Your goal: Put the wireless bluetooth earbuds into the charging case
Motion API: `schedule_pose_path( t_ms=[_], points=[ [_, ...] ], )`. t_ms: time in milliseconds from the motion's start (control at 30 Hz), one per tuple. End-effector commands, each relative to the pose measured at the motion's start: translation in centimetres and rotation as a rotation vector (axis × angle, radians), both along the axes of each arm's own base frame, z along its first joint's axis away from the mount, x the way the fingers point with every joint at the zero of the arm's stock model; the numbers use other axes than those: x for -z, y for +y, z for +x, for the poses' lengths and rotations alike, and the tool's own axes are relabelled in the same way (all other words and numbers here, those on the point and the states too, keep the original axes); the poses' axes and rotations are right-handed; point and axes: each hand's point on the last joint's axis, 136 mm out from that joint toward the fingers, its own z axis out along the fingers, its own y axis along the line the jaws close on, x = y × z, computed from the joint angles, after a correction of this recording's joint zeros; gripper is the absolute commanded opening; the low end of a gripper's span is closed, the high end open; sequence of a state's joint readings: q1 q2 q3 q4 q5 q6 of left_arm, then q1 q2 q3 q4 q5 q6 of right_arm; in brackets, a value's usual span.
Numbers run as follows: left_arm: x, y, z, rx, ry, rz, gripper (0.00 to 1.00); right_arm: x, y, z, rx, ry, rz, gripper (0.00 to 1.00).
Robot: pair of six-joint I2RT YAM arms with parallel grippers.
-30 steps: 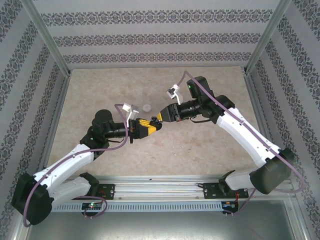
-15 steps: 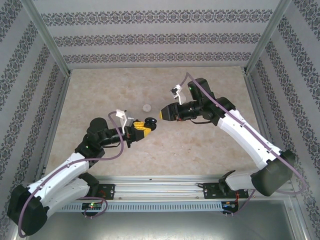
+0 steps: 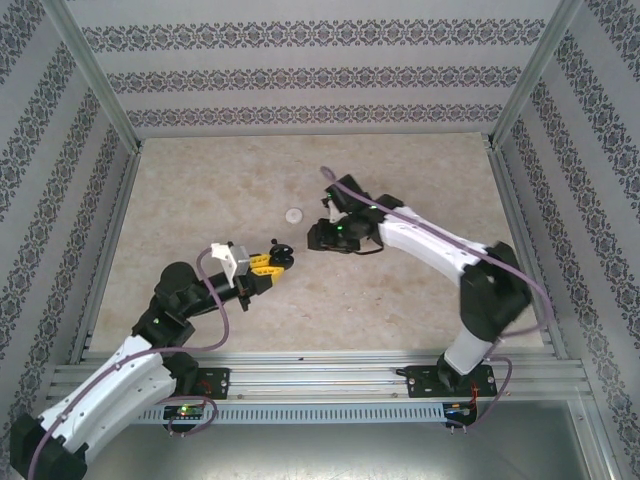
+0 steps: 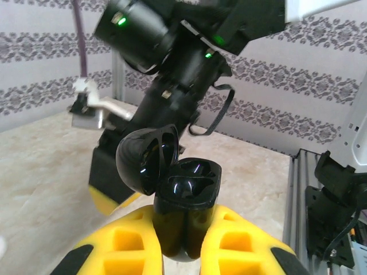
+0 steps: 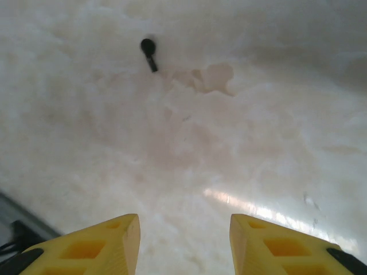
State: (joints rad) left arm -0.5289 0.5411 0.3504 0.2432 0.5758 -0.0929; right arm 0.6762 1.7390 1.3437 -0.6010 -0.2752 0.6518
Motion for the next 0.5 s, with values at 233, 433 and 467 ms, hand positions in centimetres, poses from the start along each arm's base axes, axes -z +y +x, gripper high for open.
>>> schedule_pose_path(
  t_ms=[233, 433, 467],
  points=[
    [2.8, 5.1, 0.8, -0.298, 0.020, -0.073, 0.00, 4.2, 8.2, 5.4, -0.120, -0.105, -0.240, 0.46],
    [3.9, 4.4, 0.8, -0.265, 0.053, -0.038, 0.00, 5.8, 10.3, 6.6, -0.151, -0.096, -0.250, 0.46],
    [3.9, 4.4, 0.8, -0.263, 0.054, -0.039, 0.00, 6.0, 10.4, 6.7, -0.158, -0.089, -0.255, 0.46]
  ],
)
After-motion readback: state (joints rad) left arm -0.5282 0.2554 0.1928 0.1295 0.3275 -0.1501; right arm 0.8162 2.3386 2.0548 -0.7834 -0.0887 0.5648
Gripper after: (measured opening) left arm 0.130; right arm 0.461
